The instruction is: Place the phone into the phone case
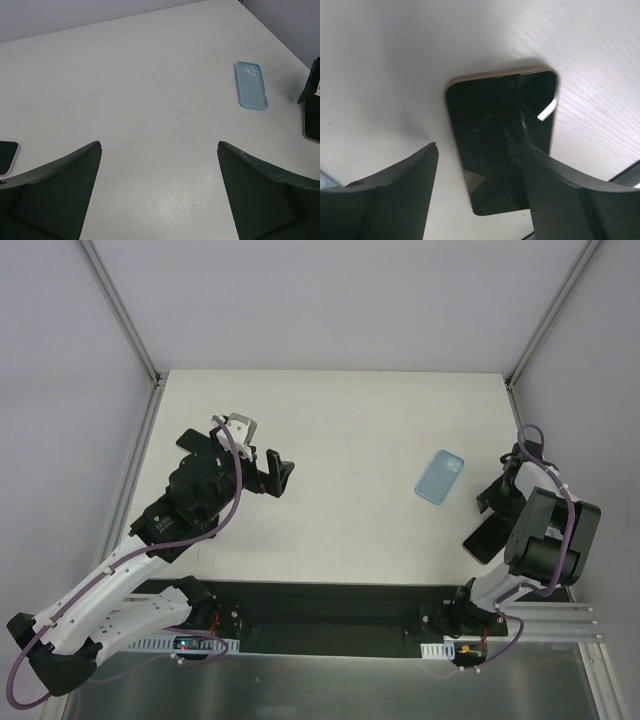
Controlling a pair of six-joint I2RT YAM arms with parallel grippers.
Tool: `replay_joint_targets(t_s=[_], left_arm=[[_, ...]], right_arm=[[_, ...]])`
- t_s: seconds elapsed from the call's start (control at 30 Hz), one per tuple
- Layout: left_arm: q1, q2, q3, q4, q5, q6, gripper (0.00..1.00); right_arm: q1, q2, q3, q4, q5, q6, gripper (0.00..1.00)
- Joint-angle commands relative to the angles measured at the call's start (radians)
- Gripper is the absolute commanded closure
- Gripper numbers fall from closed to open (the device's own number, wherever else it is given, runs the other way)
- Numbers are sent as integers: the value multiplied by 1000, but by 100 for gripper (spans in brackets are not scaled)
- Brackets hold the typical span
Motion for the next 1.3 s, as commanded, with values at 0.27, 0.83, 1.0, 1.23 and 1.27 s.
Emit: replay_joint_targets(t_s=[0.27, 0.83, 1.0, 1.23, 1.27], left_arm=[[0, -24, 6, 29, -13, 9, 1], [-1, 12, 6, 29, 11, -7, 1], [-1, 39, 7, 28, 20, -14, 1], [0, 64, 7, 28, 13, -21, 1], [-1, 71, 6, 28, 11, -21, 1]], right_arm=[[76, -47, 38, -78, 87, 41, 4], [-53, -64, -79, 48, -83, -37, 4], [-54, -9, -48, 26, -81, -54, 2], [-56, 27, -25, 17, -120, -69, 4], [-54, 36, -24, 23, -127, -75, 9]])
